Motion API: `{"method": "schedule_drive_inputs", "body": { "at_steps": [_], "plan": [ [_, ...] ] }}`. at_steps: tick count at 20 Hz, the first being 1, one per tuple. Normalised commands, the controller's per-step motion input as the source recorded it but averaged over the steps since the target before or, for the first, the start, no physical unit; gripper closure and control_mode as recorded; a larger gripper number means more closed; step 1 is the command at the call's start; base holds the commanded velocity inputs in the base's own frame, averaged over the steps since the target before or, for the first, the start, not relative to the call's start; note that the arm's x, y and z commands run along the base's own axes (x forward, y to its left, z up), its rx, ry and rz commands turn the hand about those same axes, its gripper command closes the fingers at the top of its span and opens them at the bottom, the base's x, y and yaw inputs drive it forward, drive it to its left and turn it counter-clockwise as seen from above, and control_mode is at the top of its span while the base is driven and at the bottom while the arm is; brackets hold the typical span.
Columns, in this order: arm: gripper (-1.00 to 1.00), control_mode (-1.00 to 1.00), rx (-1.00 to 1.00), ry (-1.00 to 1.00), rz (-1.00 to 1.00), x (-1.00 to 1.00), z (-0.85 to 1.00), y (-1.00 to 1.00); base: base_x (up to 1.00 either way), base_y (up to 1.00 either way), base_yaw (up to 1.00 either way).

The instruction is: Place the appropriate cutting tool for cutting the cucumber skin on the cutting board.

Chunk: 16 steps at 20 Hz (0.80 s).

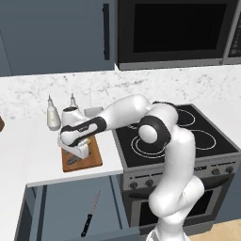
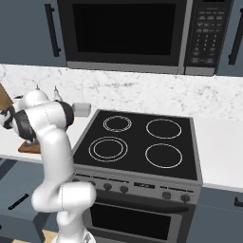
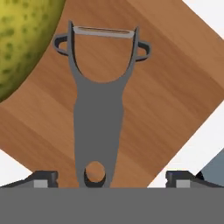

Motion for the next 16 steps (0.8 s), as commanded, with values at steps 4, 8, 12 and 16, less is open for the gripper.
{"method": "schedule_drive_inputs", "body": {
  "at_steps": [4,8,12,16],
  "plan": [
    [-1.0,-1.0,0.0,0.0,0.0,-0.74,0.28,-0.29,0.0,0.0,0.0],
    [-1.0,-1.0,0.0,0.0,0.04,-1.0,0.12,-0.61,0.0,0.0,0.0],
    [-1.0,-1.0,0.0,-0.02,0.14,-1.0,0.08,-0.95,0.0,0.0,0.0],
    [-1.0,-1.0,0.0,-0.01,0.24,-1.0,0.19,-1.0,0.0,0.0,0.0]
  ]
}}
